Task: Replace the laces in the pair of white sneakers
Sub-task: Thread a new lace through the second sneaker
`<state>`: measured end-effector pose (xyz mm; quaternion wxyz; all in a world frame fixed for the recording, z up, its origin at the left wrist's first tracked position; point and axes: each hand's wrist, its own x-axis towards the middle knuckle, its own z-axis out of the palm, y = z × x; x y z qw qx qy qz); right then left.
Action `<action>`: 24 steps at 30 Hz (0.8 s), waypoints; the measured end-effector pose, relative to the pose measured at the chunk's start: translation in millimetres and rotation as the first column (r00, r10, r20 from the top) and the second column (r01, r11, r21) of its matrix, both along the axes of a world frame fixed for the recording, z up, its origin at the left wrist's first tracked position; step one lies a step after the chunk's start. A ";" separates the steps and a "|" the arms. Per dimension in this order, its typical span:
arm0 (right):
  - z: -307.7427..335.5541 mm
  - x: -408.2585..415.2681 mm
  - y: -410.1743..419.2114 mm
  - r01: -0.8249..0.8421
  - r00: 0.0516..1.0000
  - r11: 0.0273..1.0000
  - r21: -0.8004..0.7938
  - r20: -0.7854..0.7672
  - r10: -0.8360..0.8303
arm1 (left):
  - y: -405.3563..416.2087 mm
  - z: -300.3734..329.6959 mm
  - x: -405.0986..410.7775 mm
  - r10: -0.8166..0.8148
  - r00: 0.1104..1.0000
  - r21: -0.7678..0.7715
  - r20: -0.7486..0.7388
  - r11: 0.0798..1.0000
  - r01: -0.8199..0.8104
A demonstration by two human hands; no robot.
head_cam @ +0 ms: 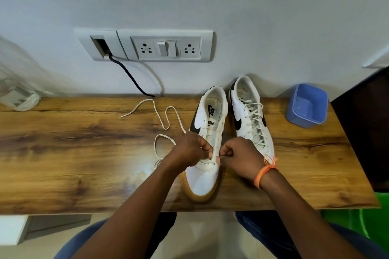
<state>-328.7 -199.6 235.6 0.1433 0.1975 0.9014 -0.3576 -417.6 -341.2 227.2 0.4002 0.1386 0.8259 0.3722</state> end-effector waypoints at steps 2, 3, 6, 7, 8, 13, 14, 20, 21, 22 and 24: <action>4.2 0.1 -0.3 0.029 0.999 0.999 -0.020 -0.034 -0.029 | 0.9 1.1 -1.5 -0.002 1.000 -0.018 0.007 1.000 0.002; 4.9 -0.4 -1.4 0.050 0.997 0.999 -0.013 -0.056 -0.051 | 1.3 2.1 -2.4 -0.007 1.000 -0.024 0.005 1.000 0.007; 4.2 0.6 -6.3 0.069 0.994 0.997 0.023 -0.085 -0.067 | 3.1 4.0 -2.5 -0.017 1.000 -0.055 -0.008 0.998 0.017; 4.4 1.6 -6.8 0.054 0.995 0.998 0.031 -0.089 -0.051 | 3.7 3.8 -2.3 -0.029 0.999 -0.073 -0.029 0.997 0.027; 5.8 1.7 -5.8 0.033 0.996 0.999 0.042 -0.090 -0.029 | 3.7 3.1 -2.6 -0.048 0.997 -0.100 -0.067 0.994 0.041; 22.8 4.9 33.9 0.103 0.993 0.975 0.195 -0.085 -0.087 | 2.1 6.6 -6.3 -0.166 0.974 -0.170 -0.156 0.976 0.139; 26.2 6.4 45.3 0.156 0.986 0.959 0.238 -0.099 -0.135 | 1.6 9.3 -6.9 -0.191 0.969 -0.181 -0.160 0.970 0.161; 36.2 7.6 67.5 0.437 0.872 0.837 0.330 -0.383 -0.305 | -5.2 18.5 -16.5 -0.220 0.955 -0.152 -0.201 0.970 0.192; 33.2 4.5 60.4 0.415 0.876 0.861 0.294 -0.385 -0.291 | -6.9 20.4 -20.6 -0.153 0.968 -0.076 -0.197 0.987 0.141; 29.6 1.5 50.2 0.376 0.884 0.898 0.229 -0.379 -0.273 | -9.0 22.7 -24.2 -0.073 0.977 -0.004 -0.202 0.997 0.073; 18.8 -0.8 29.2 0.264 0.920 0.956 0.127 -0.332 -0.210 | -12.1 24.1 -31.6 0.018 0.939 0.050 -0.342 0.999 -0.001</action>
